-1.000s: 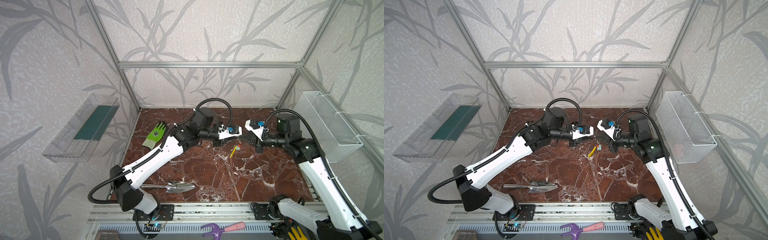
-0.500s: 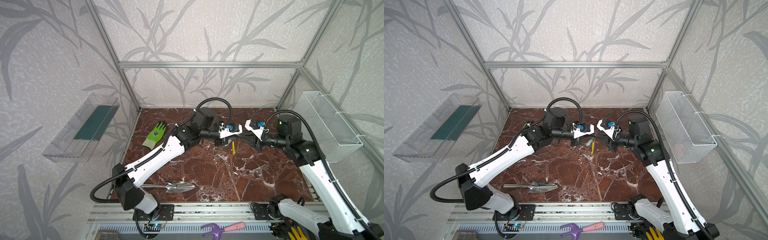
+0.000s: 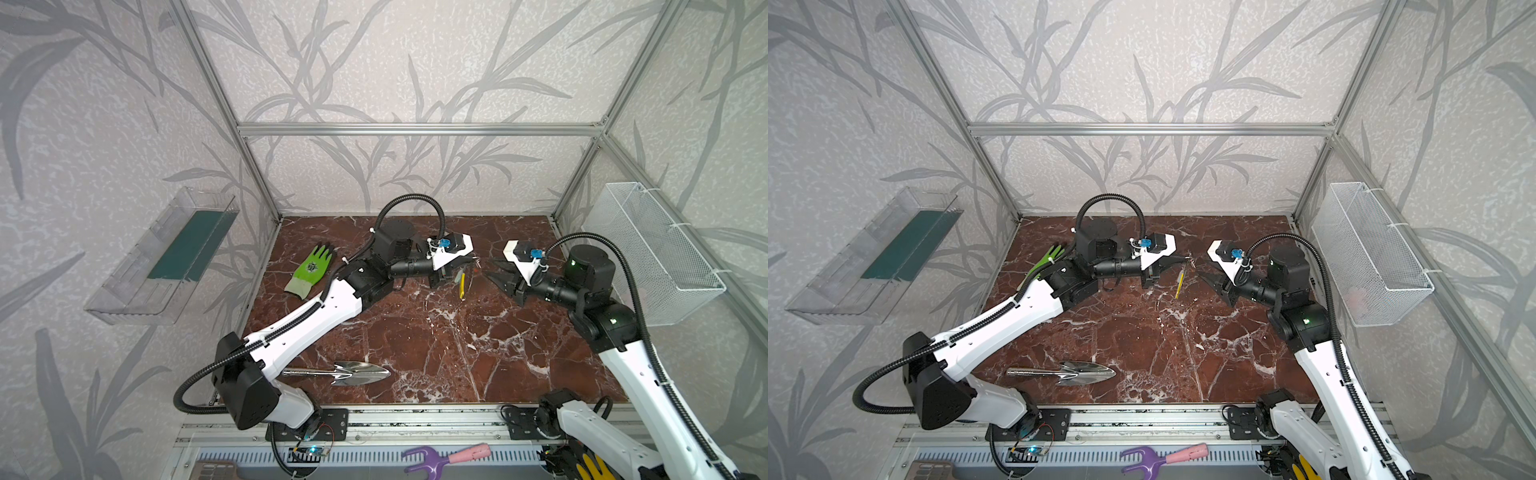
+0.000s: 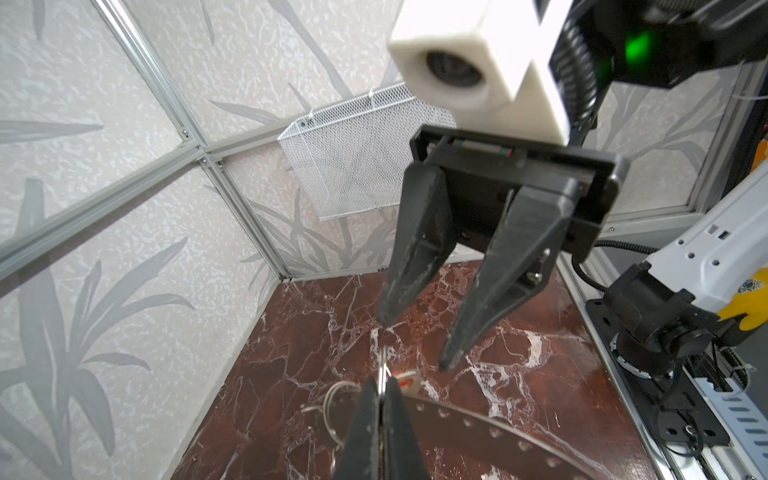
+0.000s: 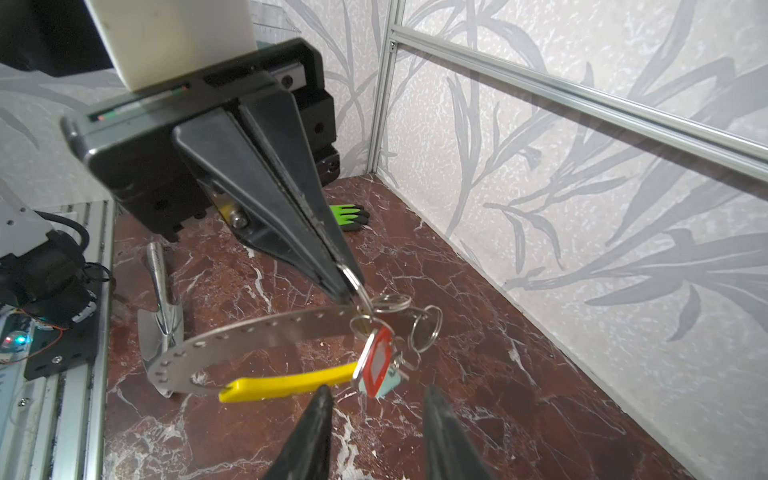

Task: Put the keys on the keyring

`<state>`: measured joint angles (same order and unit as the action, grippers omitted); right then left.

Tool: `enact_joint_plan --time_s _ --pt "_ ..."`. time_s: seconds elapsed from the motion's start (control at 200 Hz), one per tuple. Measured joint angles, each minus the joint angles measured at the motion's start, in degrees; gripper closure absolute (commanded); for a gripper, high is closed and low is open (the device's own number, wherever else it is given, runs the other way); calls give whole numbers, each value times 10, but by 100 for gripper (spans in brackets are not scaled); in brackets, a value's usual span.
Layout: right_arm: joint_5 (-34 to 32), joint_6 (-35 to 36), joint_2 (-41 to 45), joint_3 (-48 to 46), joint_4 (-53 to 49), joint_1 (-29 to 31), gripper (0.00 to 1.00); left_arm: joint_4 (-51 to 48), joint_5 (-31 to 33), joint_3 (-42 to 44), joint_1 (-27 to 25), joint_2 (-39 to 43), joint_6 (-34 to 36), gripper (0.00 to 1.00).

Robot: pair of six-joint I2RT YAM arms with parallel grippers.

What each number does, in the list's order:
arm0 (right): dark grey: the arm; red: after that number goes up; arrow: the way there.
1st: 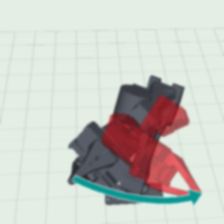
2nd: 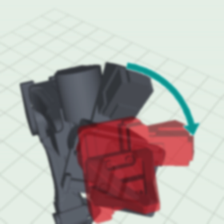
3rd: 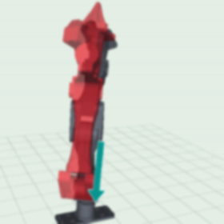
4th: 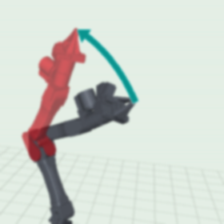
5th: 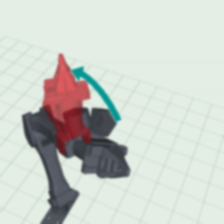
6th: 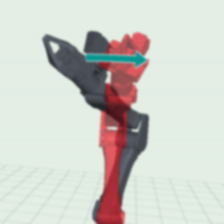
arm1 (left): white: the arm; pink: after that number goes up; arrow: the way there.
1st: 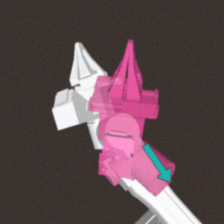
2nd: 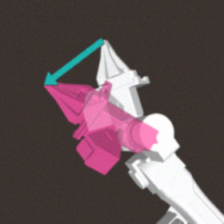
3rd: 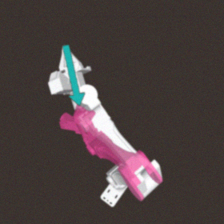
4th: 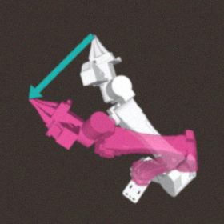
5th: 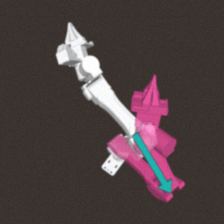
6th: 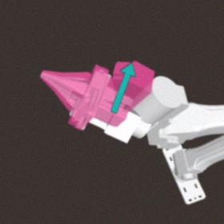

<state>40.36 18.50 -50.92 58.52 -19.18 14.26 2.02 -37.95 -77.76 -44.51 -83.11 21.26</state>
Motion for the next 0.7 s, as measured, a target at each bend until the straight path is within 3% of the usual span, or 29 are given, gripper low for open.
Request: enact_joint_plan --time_s 0.25,0.515,0.705 --pt "43 -50 -20 -7 62 1 65 48 -8 12 0 4 -31 100" --pt "70 -76 -25 -10 99 7 88 79 -12 21 0 5 -49 100" --pt "80 -78 -28 -10 100 7 96 108 -16 27 -1 5 -61 100"
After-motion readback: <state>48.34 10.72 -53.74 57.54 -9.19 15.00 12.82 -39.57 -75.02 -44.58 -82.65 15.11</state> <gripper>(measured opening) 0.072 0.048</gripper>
